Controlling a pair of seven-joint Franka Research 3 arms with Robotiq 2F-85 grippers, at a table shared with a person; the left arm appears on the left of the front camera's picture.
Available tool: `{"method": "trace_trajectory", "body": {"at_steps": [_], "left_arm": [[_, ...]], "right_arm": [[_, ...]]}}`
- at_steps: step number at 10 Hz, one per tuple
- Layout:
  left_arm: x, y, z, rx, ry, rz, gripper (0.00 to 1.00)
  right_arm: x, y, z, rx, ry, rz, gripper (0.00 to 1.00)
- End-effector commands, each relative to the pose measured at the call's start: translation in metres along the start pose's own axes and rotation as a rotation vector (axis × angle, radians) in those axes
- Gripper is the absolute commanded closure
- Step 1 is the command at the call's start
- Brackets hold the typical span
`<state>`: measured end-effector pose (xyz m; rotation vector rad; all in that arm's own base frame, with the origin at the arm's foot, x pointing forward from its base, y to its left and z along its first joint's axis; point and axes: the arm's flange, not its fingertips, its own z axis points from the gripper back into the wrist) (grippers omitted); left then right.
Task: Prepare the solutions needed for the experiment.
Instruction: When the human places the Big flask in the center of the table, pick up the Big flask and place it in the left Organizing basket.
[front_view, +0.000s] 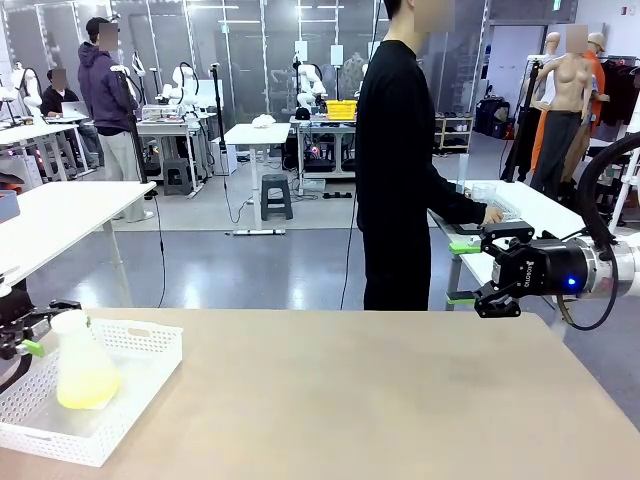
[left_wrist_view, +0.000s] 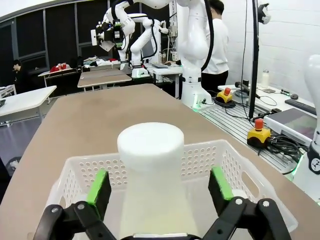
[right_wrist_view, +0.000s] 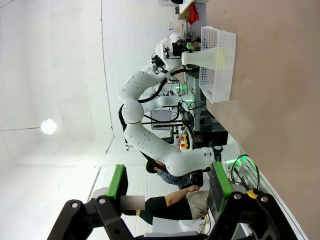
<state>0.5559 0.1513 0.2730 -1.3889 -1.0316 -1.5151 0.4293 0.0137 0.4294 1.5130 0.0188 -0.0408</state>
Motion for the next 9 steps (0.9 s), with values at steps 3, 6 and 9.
{"method": "trace_trajectory", "body": {"at_steps": [3,6,9], "left_arm": [[0.015,-0.001,0.017,0.051,-0.034,-0.006,0.0],[0.006,-0.006,0.016,0.03,-0.003,-0.003,0.0],[0.006,-0.006,0.016,0.03,-0.003,-0.003,0.0]], "right_arm": [[-0.001,0.0,0.0,0.001,0.002,0.002,0.17],[-0.001,0.0,0.0,0.001,0.002,0.002,0.17],[-0.001,0.0,0.0,0.001,0.002,0.002,0.17]]}}
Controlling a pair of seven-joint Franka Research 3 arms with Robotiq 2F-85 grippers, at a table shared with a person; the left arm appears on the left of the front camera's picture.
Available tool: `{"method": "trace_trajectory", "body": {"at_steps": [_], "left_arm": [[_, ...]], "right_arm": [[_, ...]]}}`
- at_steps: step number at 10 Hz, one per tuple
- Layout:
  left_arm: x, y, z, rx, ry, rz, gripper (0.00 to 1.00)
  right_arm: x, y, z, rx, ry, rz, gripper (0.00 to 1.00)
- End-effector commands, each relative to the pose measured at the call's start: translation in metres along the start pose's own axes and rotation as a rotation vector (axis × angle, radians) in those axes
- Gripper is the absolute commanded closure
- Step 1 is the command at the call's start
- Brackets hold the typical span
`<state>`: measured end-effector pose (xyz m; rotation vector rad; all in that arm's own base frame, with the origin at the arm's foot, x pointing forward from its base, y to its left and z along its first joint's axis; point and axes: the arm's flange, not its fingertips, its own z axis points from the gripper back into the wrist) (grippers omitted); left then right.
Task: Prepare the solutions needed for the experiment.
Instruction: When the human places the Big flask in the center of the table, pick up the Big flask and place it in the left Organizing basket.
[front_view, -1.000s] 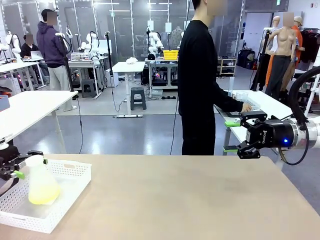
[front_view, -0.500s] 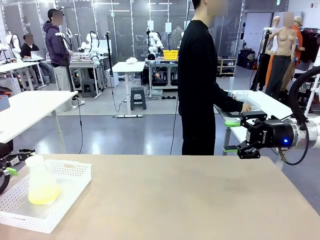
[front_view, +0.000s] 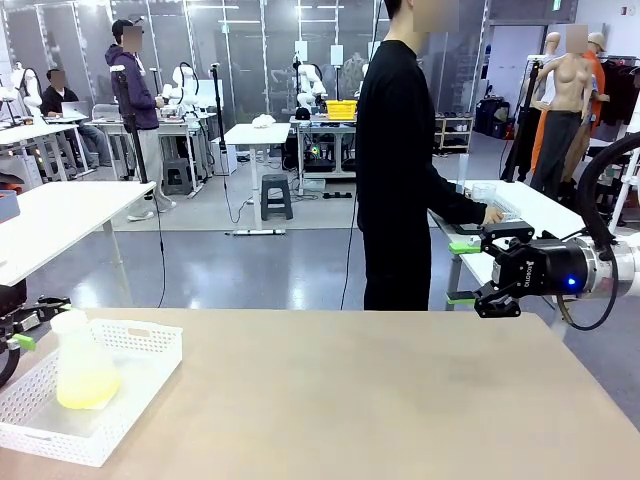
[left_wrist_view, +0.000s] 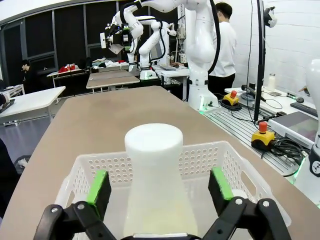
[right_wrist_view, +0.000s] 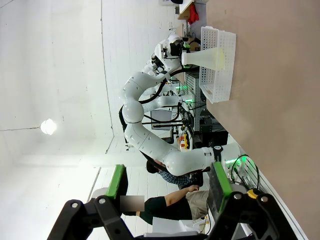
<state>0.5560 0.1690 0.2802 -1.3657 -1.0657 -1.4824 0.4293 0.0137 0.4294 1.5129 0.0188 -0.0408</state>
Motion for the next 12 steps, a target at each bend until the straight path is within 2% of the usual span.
{"method": "trace_trajectory", "body": {"at_steps": [1,8,9,10,12], "left_arm": [[-0.001,-0.001,-0.002,-0.013,0.006,0.0,0.0],[0.0,0.0,0.0,0.0,0.0,0.0,0.0],[0.012,-0.012,0.007,0.01,0.005,0.024,0.0],[0.027,-0.022,0.011,-0.011,-0.024,0.056,0.0],[0.051,-0.037,0.019,0.073,-0.117,0.313,0.0]], "right_arm": [[-0.001,0.0,0.0,0.001,0.002,0.002,0.17],[-0.001,0.0,0.0,0.001,0.002,0.002,0.17],[-0.001,0.0,0.0,0.001,0.002,0.002,0.17],[-0.001,0.0,0.0,0.001,0.002,0.002,0.17],[-0.001,0.0,0.0,0.001,0.002,0.002,0.17]]}}
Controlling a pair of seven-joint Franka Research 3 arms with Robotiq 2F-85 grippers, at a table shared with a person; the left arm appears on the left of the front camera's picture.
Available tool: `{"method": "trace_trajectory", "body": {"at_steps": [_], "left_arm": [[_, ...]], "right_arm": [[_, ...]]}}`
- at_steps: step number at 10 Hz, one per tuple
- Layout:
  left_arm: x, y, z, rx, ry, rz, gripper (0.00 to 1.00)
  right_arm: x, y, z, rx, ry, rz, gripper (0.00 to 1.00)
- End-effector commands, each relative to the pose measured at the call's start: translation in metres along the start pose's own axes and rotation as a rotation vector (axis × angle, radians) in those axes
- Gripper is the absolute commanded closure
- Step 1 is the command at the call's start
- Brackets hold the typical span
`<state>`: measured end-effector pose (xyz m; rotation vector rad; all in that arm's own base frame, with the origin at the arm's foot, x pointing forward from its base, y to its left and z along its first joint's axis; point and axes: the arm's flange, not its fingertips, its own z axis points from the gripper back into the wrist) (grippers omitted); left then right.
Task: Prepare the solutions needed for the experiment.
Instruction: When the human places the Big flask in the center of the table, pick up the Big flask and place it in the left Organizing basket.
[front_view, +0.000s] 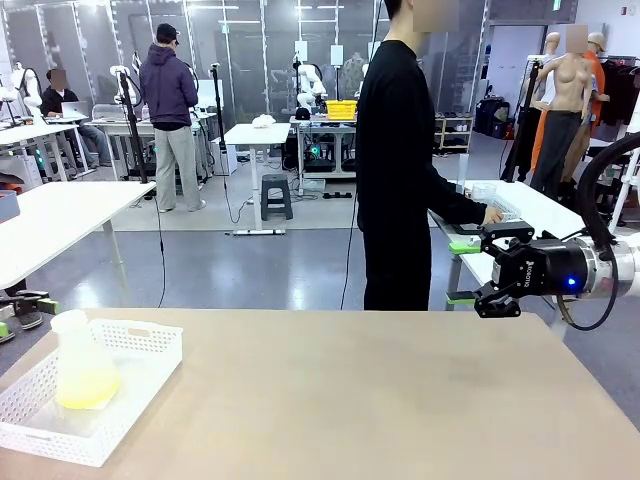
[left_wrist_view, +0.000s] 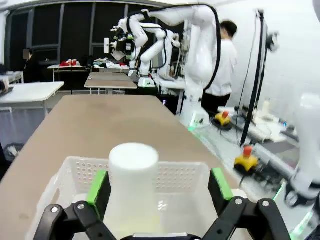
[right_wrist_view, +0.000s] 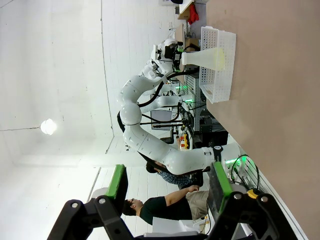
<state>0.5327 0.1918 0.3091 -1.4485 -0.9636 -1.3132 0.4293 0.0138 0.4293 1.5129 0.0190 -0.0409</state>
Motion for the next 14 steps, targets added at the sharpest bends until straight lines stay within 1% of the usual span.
{"method": "trace_trajectory", "body": {"at_steps": [1,2,3,4,5,6,7,8,9,10,14], "left_arm": [[0.032,-0.029,0.002,0.033,-0.041,0.307,0.0],[0.043,-0.042,-0.006,-0.022,-0.045,0.538,0.0],[0.05,-0.049,-0.01,0.01,-0.05,0.768,0.0],[0.059,-0.054,-0.016,0.024,-0.041,0.873,0.0],[0.07,-0.063,-0.023,0.016,-0.062,0.942,0.0],[0.068,-0.067,-0.031,0.016,-0.054,1.023,0.0],[0.066,-0.067,-0.034,0.07,0.021,1.083,0.0],[0.063,-0.065,-0.032,0.066,-0.013,1.141,0.0],[0.06,-0.065,-0.032,0.068,-0.005,1.166,0.0],[0.063,-0.067,-0.03,0.049,-0.023,1.097,0.0],[0.063,-0.067,-0.03,0.049,-0.023,1.097,0.0]], "right_arm": [[-0.001,0.0,0.0,0.001,0.002,0.002,0.17],[-0.001,0.0,0.0,0.001,0.002,0.002,0.17],[-0.001,0.0,0.0,0.001,0.002,0.002,0.17],[-0.001,0.0,0.0,0.001,0.002,0.002,0.17],[-0.001,0.0,0.0,0.001,0.002,0.002,0.17],[-0.001,0.0,0.0,0.001,0.002,0.002,0.17],[-0.001,0.0,0.0,0.001,0.002,0.002,0.17],[-0.001,0.0,0.0,0.001,0.002,0.002,0.17],[-0.001,0.0,0.0,0.001,0.002,0.002,0.17],[-0.001,0.0,0.0,0.001,0.002,0.002,0.17],[-0.001,0.0,0.0,0.001,0.002,0.002,0.17]]}}
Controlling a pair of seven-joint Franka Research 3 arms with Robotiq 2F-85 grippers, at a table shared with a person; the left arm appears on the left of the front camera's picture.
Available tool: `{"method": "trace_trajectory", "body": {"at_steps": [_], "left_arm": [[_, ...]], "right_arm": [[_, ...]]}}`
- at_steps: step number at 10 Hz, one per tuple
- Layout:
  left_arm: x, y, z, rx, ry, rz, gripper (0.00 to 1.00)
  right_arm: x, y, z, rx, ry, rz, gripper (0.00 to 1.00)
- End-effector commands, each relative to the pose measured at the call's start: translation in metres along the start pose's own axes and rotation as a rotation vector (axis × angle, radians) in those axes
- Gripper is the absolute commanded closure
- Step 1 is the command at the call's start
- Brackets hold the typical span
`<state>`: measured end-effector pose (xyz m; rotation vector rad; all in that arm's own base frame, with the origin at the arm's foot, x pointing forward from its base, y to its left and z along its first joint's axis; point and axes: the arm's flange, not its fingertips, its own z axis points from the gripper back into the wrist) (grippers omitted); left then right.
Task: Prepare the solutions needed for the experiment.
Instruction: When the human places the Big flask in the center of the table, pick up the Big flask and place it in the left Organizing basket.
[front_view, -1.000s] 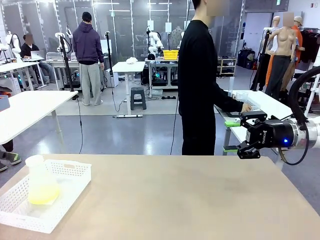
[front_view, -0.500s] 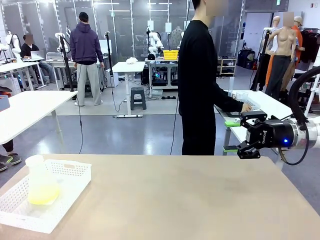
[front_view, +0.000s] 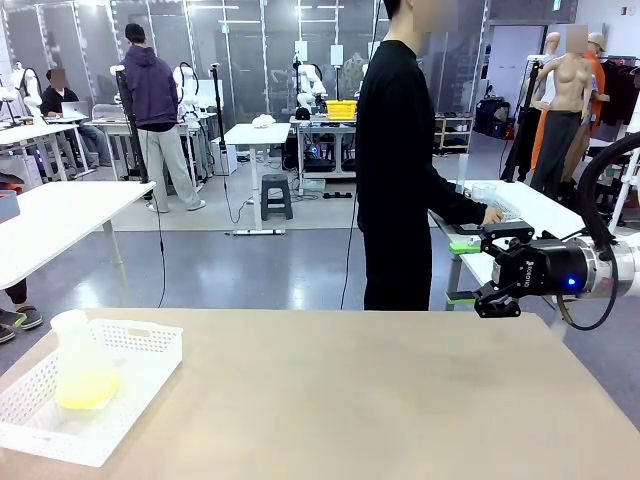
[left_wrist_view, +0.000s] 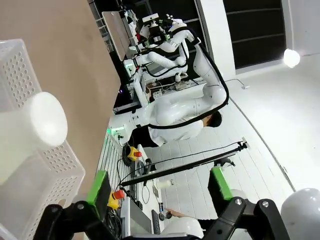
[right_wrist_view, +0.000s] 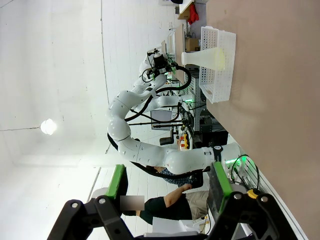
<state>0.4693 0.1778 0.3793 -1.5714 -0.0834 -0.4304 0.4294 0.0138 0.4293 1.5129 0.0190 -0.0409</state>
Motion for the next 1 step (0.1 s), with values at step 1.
{"method": "trace_trajectory", "body": {"at_steps": [1], "left_arm": [[-0.0007,-0.0011,0.0008,-0.003,-0.001,-0.021,0.0]], "right_arm": [[-0.0013,0.0005,0.0004,0.001,0.002,0.002,0.17]]}}
